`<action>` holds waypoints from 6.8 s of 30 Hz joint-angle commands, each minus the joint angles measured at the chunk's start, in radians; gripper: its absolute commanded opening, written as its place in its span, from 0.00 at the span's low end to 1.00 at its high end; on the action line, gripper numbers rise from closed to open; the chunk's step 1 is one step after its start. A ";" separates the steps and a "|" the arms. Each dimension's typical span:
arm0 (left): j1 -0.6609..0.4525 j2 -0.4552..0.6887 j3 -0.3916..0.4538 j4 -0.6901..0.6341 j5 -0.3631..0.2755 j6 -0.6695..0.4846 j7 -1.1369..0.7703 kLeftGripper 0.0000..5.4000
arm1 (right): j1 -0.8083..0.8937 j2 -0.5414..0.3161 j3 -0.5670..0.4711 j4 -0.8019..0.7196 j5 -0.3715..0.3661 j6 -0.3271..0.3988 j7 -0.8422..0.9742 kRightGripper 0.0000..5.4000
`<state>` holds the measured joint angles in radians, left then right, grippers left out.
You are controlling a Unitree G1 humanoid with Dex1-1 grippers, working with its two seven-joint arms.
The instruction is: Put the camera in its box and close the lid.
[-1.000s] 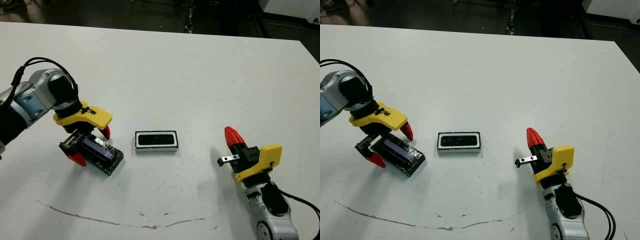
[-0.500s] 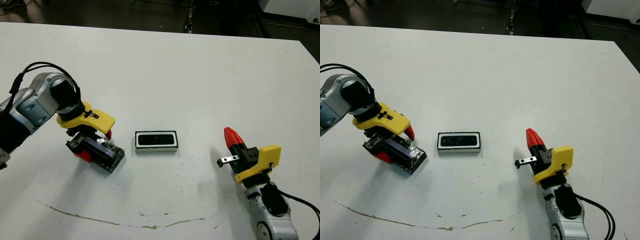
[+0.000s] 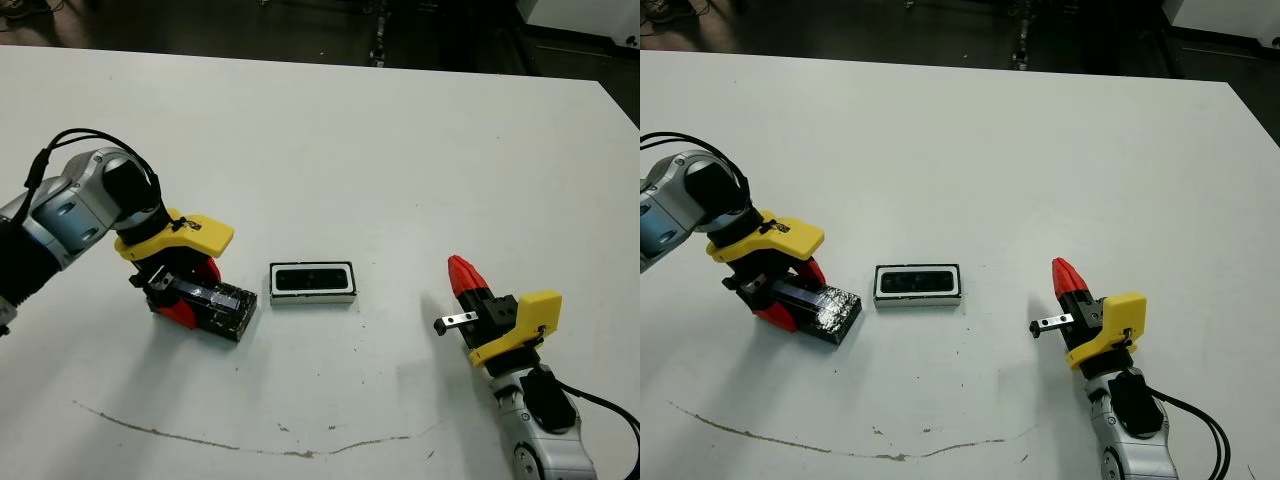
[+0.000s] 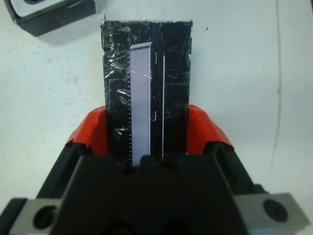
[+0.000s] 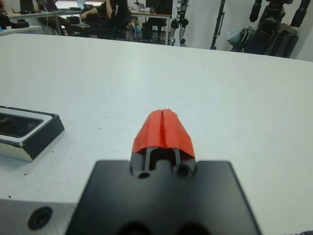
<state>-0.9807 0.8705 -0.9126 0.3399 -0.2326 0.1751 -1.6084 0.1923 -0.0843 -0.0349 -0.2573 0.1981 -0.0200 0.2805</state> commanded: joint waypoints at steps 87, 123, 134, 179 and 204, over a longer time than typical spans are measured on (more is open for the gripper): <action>0.320 -0.243 0.476 -0.293 -0.031 0.642 0.443 0.58 | 0.010 -0.004 0.012 0.029 -0.009 0.002 -0.007 0.00; 0.350 -0.315 0.435 -0.313 -0.004 0.542 0.425 0.58 | 0.019 0.002 0.015 0.028 -0.009 0.010 -0.014 0.00; 0.322 -0.355 0.387 -0.237 0.036 0.493 0.393 0.58 | 0.015 0.001 0.013 0.041 -0.001 -0.001 -0.002 0.00; 0.270 -0.581 0.351 -0.082 0.120 0.433 0.432 0.58 | 0.021 0.003 0.017 0.033 -0.012 0.012 -0.012 0.00; 0.254 -0.612 0.313 0.027 0.211 0.370 0.438 0.58 | 0.021 0.007 0.022 0.047 -0.005 -0.006 0.001 0.00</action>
<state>-0.7904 0.3197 -0.5505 0.3423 -0.0462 0.5355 -1.2135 0.2054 -0.0713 -0.0125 -0.2184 0.1879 -0.0210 0.2806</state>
